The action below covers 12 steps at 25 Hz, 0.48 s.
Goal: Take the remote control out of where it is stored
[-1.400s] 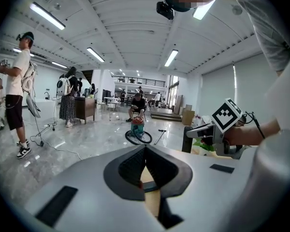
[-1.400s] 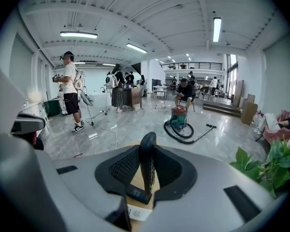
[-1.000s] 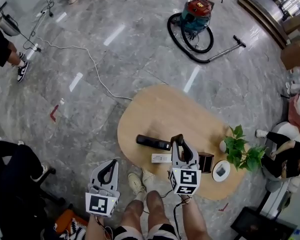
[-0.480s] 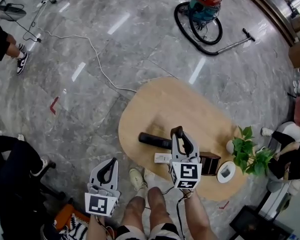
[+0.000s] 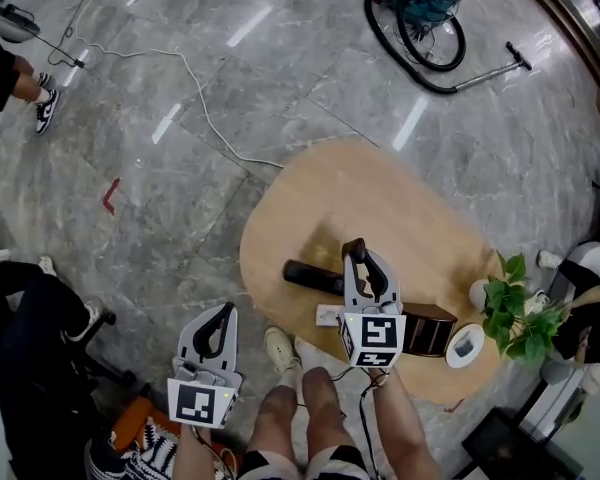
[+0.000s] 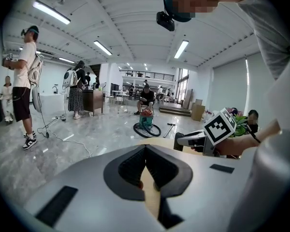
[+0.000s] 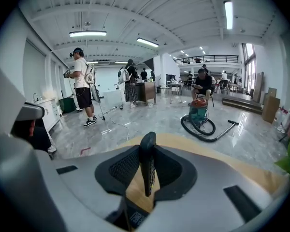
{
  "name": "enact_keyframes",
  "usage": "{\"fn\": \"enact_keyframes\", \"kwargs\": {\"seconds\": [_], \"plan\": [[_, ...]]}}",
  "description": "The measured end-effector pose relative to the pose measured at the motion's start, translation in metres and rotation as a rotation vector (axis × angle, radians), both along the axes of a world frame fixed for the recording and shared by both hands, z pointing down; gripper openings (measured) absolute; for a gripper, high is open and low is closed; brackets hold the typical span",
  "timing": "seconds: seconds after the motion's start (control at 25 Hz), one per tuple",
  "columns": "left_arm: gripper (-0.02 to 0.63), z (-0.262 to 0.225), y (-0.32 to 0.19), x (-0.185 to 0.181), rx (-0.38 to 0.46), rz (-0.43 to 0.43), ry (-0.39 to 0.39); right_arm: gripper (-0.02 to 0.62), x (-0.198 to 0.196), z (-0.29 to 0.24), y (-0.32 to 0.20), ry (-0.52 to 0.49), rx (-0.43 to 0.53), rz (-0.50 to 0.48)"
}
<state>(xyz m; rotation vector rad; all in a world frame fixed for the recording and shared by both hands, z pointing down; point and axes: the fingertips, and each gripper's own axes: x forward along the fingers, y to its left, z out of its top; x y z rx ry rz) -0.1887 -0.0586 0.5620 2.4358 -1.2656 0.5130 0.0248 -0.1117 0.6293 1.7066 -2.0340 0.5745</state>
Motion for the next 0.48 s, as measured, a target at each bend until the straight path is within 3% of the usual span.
{"fn": "enact_keyframes", "kwargs": {"seconds": [0.48], "plan": [[0.005, 0.022, -0.007, 0.024, -0.038, 0.02, 0.001, 0.097, 0.006, 0.023, -0.012, -0.063, 0.001, -0.001]]}}
